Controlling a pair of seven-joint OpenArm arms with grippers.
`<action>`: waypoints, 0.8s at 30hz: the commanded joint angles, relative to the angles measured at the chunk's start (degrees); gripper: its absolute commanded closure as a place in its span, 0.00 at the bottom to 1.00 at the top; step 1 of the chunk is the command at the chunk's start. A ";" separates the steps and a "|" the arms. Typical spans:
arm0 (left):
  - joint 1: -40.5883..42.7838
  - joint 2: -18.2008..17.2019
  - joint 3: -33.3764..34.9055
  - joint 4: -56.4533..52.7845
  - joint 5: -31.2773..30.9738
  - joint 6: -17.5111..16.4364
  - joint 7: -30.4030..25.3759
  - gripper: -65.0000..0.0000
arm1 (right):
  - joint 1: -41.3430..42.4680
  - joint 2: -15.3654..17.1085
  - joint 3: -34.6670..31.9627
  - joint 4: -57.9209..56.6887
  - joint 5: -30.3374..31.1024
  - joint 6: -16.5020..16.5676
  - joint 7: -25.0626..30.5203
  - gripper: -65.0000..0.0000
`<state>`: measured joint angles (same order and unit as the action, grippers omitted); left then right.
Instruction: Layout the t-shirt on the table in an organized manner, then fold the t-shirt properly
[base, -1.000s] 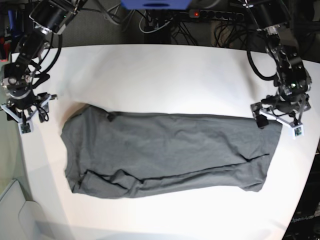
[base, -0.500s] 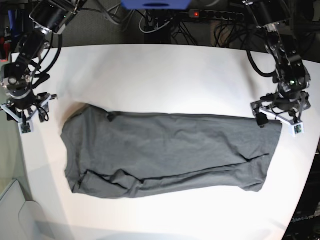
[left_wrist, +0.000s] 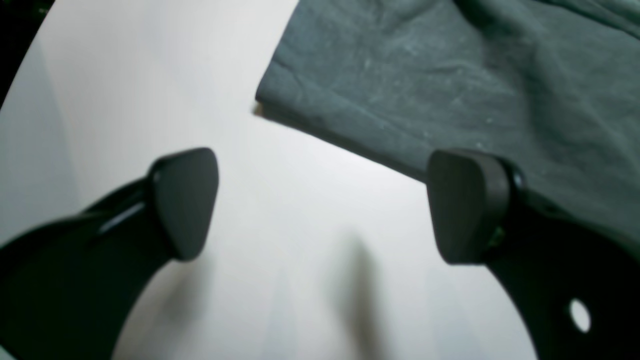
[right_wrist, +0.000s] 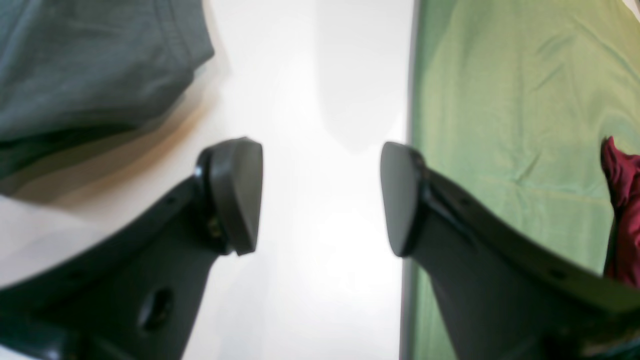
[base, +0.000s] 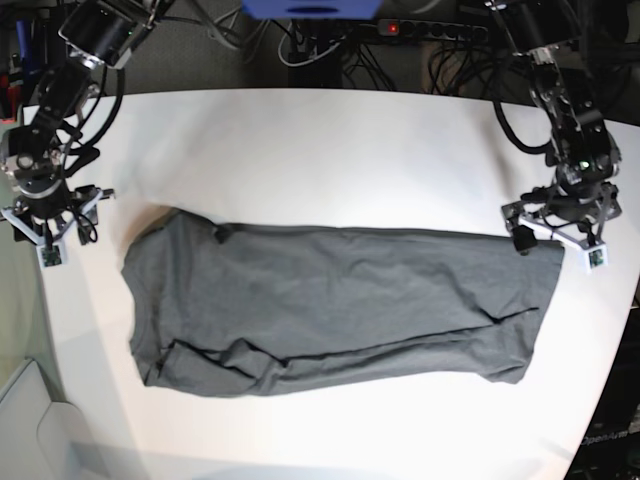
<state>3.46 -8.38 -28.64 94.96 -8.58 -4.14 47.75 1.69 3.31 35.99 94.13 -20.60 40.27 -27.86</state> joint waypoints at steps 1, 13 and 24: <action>-0.70 -0.54 -0.06 0.82 -0.17 0.05 -1.37 0.00 | 0.72 0.78 0.19 1.13 0.60 -0.27 1.35 0.42; -0.52 -0.54 -0.15 -1.02 -0.17 0.05 -2.78 0.00 | 0.72 0.78 0.19 1.13 0.60 -0.27 1.35 0.42; -0.61 -0.54 0.12 -0.94 -0.17 0.05 -2.78 0.00 | 0.72 0.78 -0.16 0.95 0.60 -0.27 1.35 0.42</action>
<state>3.79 -8.38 -28.45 92.95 -8.58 -4.12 46.06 1.69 3.31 35.83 94.13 -20.60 40.27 -27.86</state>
